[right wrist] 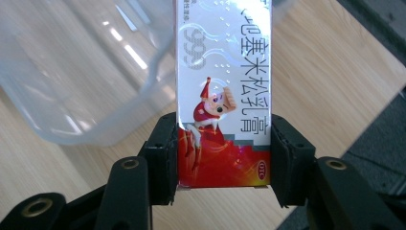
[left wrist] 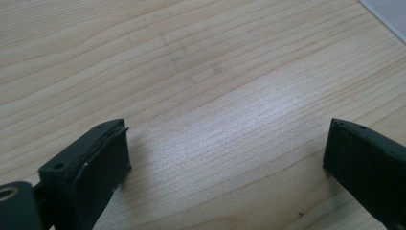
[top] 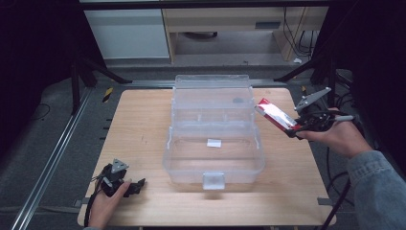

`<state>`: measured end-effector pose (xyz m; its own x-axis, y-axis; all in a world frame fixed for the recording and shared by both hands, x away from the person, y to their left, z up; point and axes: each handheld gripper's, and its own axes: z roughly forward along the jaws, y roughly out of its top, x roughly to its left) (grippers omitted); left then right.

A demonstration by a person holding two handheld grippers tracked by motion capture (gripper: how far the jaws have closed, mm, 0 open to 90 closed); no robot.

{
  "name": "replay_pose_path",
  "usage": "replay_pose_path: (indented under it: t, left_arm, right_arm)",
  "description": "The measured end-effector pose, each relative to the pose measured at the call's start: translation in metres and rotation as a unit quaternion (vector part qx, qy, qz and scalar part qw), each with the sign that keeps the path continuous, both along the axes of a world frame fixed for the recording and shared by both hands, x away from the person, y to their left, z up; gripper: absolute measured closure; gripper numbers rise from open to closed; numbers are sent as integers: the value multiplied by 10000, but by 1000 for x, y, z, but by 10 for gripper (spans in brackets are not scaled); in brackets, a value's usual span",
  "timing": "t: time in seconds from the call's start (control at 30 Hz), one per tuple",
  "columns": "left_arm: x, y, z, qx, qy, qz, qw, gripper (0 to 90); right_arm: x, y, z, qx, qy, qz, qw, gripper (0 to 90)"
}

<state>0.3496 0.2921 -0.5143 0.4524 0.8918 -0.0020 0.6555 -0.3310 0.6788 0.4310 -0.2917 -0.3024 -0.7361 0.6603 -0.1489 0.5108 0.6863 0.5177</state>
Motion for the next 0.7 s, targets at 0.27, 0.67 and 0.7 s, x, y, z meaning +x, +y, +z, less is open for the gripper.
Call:
replay_pose_path:
  t: [0.27, 0.67, 0.7]
  left_arm:
    - [0, 0, 0, -5, -5, -2, 10000, 11]
    - [-1, 0, 0, -2, -4, -8, 10000, 8]
    - [-1, 0, 0, 1, -2, -8, 10000, 8]
  right_arm:
    - [2, 44, 13, -31, -92, 541, 9985, 517]
    - [0, 104, 24, -220, -150, 1274, 9915, 516]
    - [-1, 115, 23, -273, -143, 1383, 9899, 517]
